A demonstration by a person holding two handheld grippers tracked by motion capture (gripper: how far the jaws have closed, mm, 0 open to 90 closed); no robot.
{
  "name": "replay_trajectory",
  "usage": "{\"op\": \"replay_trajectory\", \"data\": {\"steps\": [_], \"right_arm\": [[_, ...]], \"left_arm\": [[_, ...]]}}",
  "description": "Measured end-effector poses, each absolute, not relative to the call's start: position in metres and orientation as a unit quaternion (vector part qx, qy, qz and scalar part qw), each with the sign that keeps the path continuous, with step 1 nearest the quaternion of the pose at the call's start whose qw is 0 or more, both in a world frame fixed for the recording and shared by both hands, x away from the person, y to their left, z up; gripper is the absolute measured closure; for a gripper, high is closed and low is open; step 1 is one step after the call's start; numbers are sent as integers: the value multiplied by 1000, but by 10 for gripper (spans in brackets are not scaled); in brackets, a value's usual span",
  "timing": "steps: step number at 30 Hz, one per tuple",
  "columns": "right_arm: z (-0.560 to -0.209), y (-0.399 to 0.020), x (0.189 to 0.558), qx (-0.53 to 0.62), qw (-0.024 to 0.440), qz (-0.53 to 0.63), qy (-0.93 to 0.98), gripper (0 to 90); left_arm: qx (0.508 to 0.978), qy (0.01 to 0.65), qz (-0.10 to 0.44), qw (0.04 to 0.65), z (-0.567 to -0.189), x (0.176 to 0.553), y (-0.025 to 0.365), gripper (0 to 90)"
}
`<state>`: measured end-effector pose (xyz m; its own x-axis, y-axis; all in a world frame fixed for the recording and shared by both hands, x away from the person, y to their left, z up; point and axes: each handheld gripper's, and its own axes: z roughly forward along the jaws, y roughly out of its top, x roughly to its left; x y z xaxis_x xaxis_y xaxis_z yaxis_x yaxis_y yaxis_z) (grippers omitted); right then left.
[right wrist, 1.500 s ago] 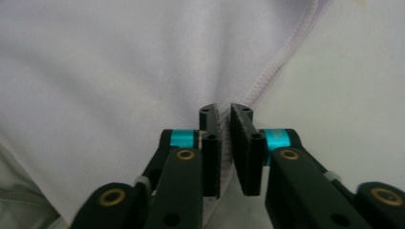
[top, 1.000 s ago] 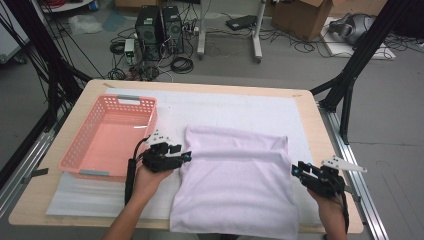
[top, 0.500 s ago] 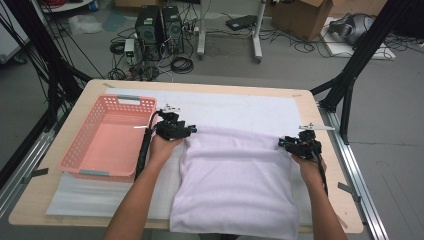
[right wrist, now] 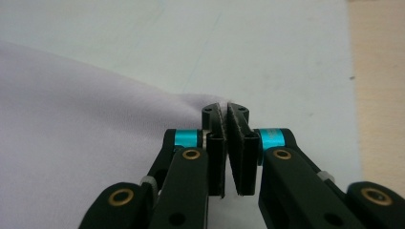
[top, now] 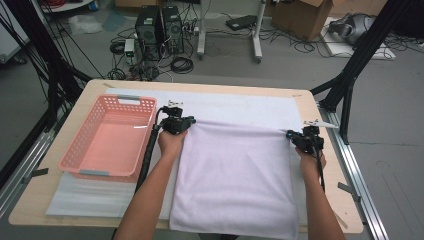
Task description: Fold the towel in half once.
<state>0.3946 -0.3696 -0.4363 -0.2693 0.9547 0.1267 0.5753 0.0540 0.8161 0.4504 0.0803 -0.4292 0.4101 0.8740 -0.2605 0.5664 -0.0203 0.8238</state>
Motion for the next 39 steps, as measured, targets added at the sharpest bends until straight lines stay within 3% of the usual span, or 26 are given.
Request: {"op": "replay_trajectory", "data": {"steps": [2, 4, 7, 10, 14, 16, 17, 19, 20, 21, 22, 28, 35, 37, 38, 39], "right_arm": [[-439, -370, 398, 567, 233, 400, 681, 838], [-442, -368, 401, 576, 239, 379, 684, 688], [-436, -372, 398, 583, 257, 397, 661, 641], [-431, -378, 396, 579, 261, 404, 658, 625], [-436, -377, 400, 580, 226, 403, 671, 565], [-442, -370, 403, 572, 213, 389, 690, 553], [-444, -367, 405, 569, 211, 380, 698, 552], [-450, -363, 408, 564, 212, 366, 709, 557], [-451, -362, 408, 562, 220, 364, 709, 589], [-451, -361, 408, 564, 218, 366, 707, 665], [-451, -361, 409, 558, 209, 374, 711, 856], [-441, -351, 420, 529, 218, 390, 722, 878], [-422, -332, 444, 508, 257, 420, 707, 877], [-421, -329, 450, 520, 265, 415, 698, 862], [-422, -329, 452, 525, 262, 417, 694, 811], [-424, -329, 453, 533, 258, 415, 691, 691]], "left_arm": [[695, 517, 180, 466, -431, 451, 76, 797], [694, 536, 175, 448, -435, 453, 79, 546], [698, 543, 162, 439, -439, 456, 86, 479], [706, 538, 155, 435, -442, 457, 86, 458], [715, 530, 129, 437, -450, 458, 79, 453], [732, 509, 154, 426, -451, 456, 73, 445], [738, 502, 166, 419, -451, 455, 71, 476], [750, 488, 172, 413, -450, 454, 71, 704], [747, 490, 165, 418, -451, 454, 71, 798], [745, 494, 162, 418, -451, 455, 72, 818], [738, 503, 162, 419, -450, 455, 74, 831], [699, 528, 201, 438, -437, 457, 91, 846], [666, 529, 244, 465, -430, 459, 108, 819], [663, 541, 232, 463, -430, 459, 110, 639], [662, 544, 220, 466, -430, 458, 110, 536], [665, 541, 213, 468, -429, 457, 111, 490]]}}
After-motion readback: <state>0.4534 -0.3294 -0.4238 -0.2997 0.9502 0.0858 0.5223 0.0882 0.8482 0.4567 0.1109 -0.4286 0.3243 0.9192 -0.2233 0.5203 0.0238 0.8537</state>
